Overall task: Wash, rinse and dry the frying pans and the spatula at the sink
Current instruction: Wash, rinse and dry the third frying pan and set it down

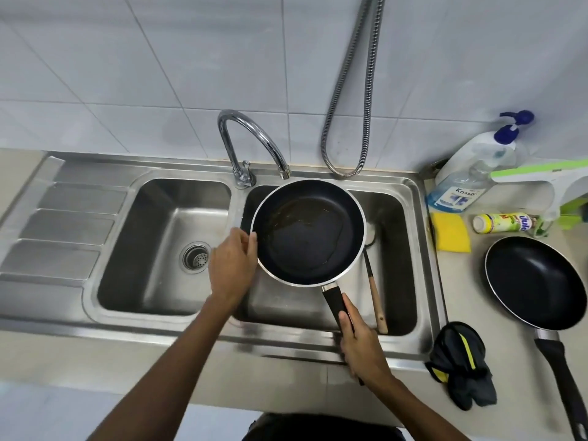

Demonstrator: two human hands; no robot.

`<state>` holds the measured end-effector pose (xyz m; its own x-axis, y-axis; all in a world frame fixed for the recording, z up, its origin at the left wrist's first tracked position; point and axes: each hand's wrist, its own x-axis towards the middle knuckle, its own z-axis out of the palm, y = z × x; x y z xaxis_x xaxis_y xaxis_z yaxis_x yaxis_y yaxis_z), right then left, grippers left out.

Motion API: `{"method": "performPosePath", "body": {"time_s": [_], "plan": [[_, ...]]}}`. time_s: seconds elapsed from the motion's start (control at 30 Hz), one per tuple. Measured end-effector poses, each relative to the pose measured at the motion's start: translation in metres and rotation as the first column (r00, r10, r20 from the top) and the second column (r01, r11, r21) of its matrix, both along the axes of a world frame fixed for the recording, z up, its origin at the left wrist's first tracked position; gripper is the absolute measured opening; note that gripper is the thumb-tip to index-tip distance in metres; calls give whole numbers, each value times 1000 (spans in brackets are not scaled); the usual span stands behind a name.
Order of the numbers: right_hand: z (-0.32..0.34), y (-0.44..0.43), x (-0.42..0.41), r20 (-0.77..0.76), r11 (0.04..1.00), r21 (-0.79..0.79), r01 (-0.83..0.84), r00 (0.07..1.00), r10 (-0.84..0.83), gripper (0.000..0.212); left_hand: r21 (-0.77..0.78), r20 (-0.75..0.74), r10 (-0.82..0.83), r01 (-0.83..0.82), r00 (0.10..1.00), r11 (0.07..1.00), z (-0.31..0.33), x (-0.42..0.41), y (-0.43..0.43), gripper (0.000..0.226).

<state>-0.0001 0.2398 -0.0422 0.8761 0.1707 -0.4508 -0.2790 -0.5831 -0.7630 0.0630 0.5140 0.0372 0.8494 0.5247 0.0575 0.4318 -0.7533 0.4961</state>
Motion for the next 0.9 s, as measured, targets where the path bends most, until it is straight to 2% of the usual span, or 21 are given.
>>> {"method": "performPosePath", "body": {"time_s": [0.07, 0.1, 0.27, 0.4, 0.6, 0.9], "plan": [[-3, 4, 0, -18, 1000, 9, 21, 1000, -21, 49, 60, 53, -90, 87, 995, 994, 8, 29, 21, 21], [-6, 5, -2, -1, 1000, 17, 15, 1000, -15, 45, 102, 44, -136, 131, 990, 986, 10, 43, 28, 29], [-14, 7, 4, -10, 1000, 16, 2, 1000, -2, 43, 209, -190, -297, 334, 936, 919, 20, 99, 45, 74], [-15, 7, 6, -20, 1000, 6, -23, 1000, 23, 41, 240, -350, -359, 453, 865, 859, 6, 124, 51, 83], [-23, 8, 9, -63, 999, 18, -48, 997, 49, 48, 295, -263, -320, 391, 910, 872, -15, 119, 47, 85], [-26, 4, 8, -35, 997, 57, -43, 998, 45, 44, 200, -176, -450, 479, 875, 855, -25, 121, 69, 85]]}}
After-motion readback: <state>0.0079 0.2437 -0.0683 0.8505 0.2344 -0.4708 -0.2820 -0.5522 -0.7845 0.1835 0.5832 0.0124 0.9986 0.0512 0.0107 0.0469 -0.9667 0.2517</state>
